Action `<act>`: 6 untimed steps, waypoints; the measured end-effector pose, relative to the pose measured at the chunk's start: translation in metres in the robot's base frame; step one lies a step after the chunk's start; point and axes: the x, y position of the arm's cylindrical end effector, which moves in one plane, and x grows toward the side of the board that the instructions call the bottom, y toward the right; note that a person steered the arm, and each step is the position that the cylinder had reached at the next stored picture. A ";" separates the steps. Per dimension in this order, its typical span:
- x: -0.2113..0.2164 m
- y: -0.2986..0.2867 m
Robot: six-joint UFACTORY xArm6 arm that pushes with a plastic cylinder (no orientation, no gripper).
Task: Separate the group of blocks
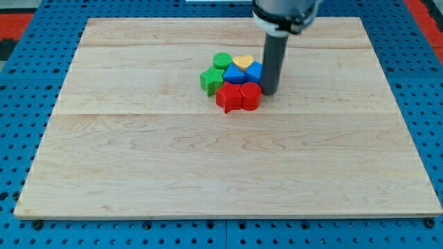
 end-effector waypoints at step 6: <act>0.034 -0.089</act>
